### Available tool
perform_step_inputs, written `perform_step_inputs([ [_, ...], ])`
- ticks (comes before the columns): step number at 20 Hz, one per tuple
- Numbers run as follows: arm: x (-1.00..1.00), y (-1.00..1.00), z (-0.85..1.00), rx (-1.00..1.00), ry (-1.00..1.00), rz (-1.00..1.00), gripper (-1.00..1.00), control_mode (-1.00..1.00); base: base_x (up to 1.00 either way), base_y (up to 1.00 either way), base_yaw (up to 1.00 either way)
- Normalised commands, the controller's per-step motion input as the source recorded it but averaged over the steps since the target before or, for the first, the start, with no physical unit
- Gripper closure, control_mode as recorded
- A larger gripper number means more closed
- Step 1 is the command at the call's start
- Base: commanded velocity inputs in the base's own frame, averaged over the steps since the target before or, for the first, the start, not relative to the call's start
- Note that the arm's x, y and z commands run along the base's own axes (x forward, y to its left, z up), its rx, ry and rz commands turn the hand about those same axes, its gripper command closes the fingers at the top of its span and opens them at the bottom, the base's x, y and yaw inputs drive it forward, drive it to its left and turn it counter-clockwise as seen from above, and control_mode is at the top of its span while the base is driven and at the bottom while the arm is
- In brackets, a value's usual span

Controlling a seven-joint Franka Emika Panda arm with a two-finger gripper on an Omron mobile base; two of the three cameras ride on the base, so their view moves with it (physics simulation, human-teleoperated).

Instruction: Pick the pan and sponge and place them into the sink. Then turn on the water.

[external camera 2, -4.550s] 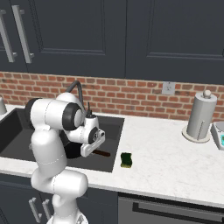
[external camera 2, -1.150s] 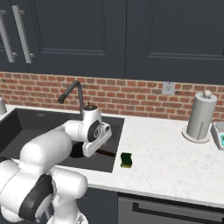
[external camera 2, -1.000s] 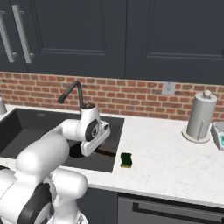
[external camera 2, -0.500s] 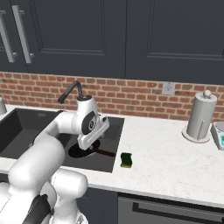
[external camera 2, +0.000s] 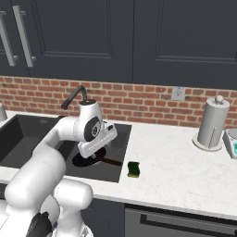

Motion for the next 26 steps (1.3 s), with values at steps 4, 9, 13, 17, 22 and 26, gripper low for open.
perform_step_inputs([
  [4, -0.16, -0.09, 0.36, 0.04, -0.03, -0.30, -1.00, -1.00, 0.00, 0.00, 0.00],
  [9, -0.13, -0.30, 0.20, 0.04, 0.00, -0.29, -1.00, -1.00, 0.00, 0.00, 0.00],
  [13, -0.23, -0.49, -0.01, 0.02, 0.00, -0.23, -1.00, -1.00, 0.00, 0.00, 0.00],
  [17, -0.20, -0.43, -0.11, 0.00, 0.00, -0.15, -1.00, -1.00, 0.00, 0.00, 0.00],
  [22, -0.12, -0.31, -0.08, 0.00, 0.00, -0.09, -1.00, -1.00, 0.00, 0.00, 0.00],
  [26, -0.03, -0.12, -0.12, 0.00, 0.00, -0.07, -1.00, -1.00, 0.00, 0.00, 0.00],
])
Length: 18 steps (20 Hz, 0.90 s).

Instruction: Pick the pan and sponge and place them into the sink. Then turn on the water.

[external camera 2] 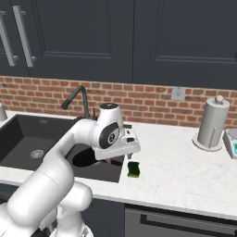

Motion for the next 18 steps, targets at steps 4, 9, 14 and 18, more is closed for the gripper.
perform_step_inputs([
  [4, 0.00, -0.03, -0.23, 0.00, 0.00, -0.04, -1.00, -1.00, 0.00, 0.00, 0.00],
  [9, 0.14, -0.07, -0.33, 0.04, 0.00, 0.00, -1.00, -1.00, 0.00, 0.00, 0.00],
  [14, 0.20, -0.22, -0.26, 0.06, 0.00, 0.00, -1.00, -1.00, 0.00, 0.00, 0.00],
  [18, 0.26, -0.23, -0.13, 0.09, 0.00, 0.00, -1.00, -1.00, 0.00, 0.00, 0.00],
])
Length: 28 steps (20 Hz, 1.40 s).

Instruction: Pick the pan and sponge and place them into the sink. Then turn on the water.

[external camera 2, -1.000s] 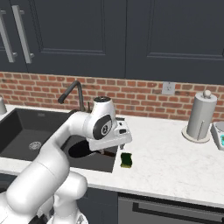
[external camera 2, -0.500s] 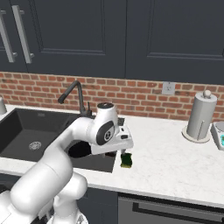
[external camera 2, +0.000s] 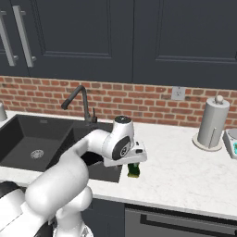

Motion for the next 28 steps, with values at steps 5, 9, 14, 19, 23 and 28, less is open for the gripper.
perform_step_inputs([
  [5, 0.24, -0.16, -0.06, 0.05, 0.00, 0.00, -1.00, -1.00, 0.00, 0.00, 0.00],
  [9, 0.21, 0.00, -0.17, 0.01, 0.00, 0.00, -1.00, -1.00, 0.00, 0.00, 0.00],
  [14, 0.15, 0.00, -0.28, 0.00, 0.00, 0.00, -1.00, -1.00, 0.00, 0.00, 0.00],
  [19, 0.06, -0.04, -0.30, 0.00, 0.00, 0.00, -1.00, -1.00, 0.00, 0.00, 0.00],
  [23, 0.06, -0.08, -0.24, 0.00, 0.00, 0.00, -1.00, -1.00, 0.00, 0.00, 0.00],
  [28, 0.07, -0.07, -0.18, 0.00, 0.00, 0.00, -1.00, -1.00, 0.00, 0.00, 0.00],
])
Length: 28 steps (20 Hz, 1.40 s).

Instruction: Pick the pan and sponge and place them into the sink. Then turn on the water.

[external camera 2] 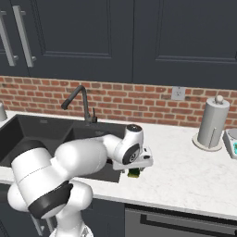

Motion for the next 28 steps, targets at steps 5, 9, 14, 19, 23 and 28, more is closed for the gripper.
perform_step_inputs([
  [5, 0.11, 0.00, -0.13, 0.00, 0.00, 0.00, -1.00, -1.00, 0.00, 0.00, 0.00],
  [9, 0.07, -0.04, -0.14, 0.00, 0.00, 0.00, -1.00, -1.00, 0.00, 0.00, 0.00],
  [14, 0.01, -0.12, -0.17, 0.00, 0.00, 0.00, -1.00, -1.00, 0.00, 0.00, 0.00],
  [19, 0.01, -0.09, -0.16, 0.00, 0.00, 0.00, -1.00, -1.00, 0.00, 0.00, 0.00],
  [23, 0.02, -0.01, -0.16, 0.00, 0.00, 0.00, -1.00, -1.00, 0.00, 0.00, 0.00],
  [28, 0.03, 0.06, -0.28, 0.00, 0.01, 0.00, -1.00, -1.00, 0.00, 0.00, 0.00],
])
